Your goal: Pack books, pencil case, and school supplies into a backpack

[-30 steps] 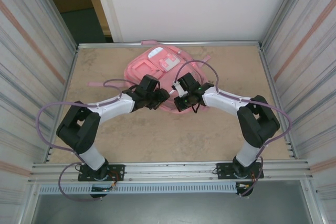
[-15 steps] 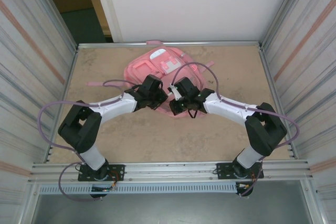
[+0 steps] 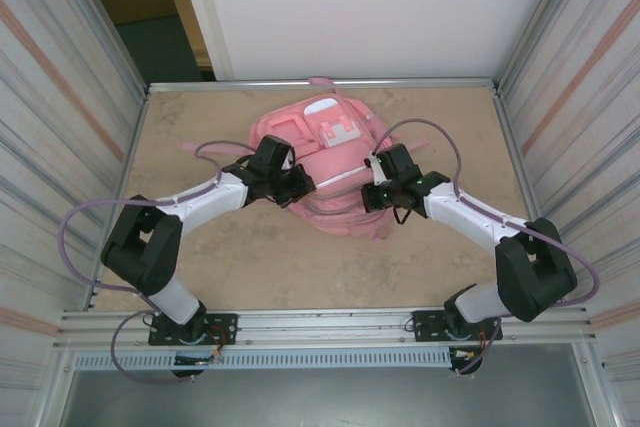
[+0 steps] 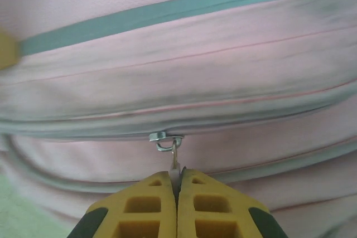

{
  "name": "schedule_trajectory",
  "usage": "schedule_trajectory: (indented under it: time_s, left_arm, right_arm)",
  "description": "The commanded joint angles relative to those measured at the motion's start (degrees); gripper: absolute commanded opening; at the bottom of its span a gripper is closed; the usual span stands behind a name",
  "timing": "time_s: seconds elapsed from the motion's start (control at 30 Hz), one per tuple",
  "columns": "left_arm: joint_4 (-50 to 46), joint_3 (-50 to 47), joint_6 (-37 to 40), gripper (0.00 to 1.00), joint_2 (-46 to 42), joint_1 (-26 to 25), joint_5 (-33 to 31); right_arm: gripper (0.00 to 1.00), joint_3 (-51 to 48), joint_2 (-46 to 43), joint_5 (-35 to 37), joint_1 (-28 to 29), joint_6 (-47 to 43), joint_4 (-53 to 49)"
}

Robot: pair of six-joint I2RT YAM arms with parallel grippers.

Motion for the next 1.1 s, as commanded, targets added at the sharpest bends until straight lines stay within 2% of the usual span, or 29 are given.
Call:
schedule_trajectory:
  time_s: [0.0, 0.07, 0.23, 0.33, 0.43, 0.5, 0.67, 0.77, 0.93, 1.03, 1.07]
  left_arm:
    - [-5.6, 1.7, 12.6, 0.03, -1.3, 5.5, 6.3]
    - [-5.0, 2.4, 13.2, 0.05, 0.7, 9.8, 7.4]
    - [-6.2, 9.1, 14.3, 0.17, 9.3, 19.0, 9.6]
    - [-4.9, 6.5, 11.5, 0.28, 6.3, 21.3, 13.0]
    - [-10.3, 3.3, 13.3, 0.42, -2.5, 19.2, 6.5]
    - [-11.8, 0.3, 12.4, 0.46, -7.6, 17.1, 3.1]
    - [-8.1, -7.7, 2.1, 0.5, -15.0, 10.1, -3.8]
    - [-4.7, -10.1, -3.9, 0.52, -14.5, 6.8, -7.2]
    - [-2.3, -9.0, -8.0, 0.54, -10.3, 4.0, -11.6]
    - [-0.9, -7.1, -8.4, 0.51, -7.4, 4.0, -13.4]
    - [-1.8, -5.9, -7.7, 0.48, -6.5, 4.1, -14.4]
  right_arm:
    - [0.0, -1.0, -1.3, -2.4, -0.3, 0.2, -2.1]
    - [0.0, -0.9, -1.0, -3.0, 1.5, 1.5, -1.0]
    - [0.0, 1.1, 2.6, -5.1, 6.0, 5.4, 4.2]
    - [0.0, 5.3, 6.5, -4.9, 9.6, 6.4, 4.3]
    - [0.0, 9.1, 9.5, -5.2, 12.7, 6.7, 4.3]
    - [0.0, 11.0, 10.8, -5.4, 14.1, 7.0, 4.1]
    - [0.0, 13.1, 12.7, -6.7, 17.2, 8.7, 6.6]
    - [0.0, 14.1, 13.4, -6.0, 18.8, 9.4, 6.7]
    - [0.0, 14.3, 14.7, -7.2, 21.2, 11.5, 9.2]
    - [0.0, 13.5, 14.5, -5.5, 22.6, 11.7, 9.2]
    - [0.0, 12.8, 14.3, -5.3, 22.6, 12.0, 9.5]
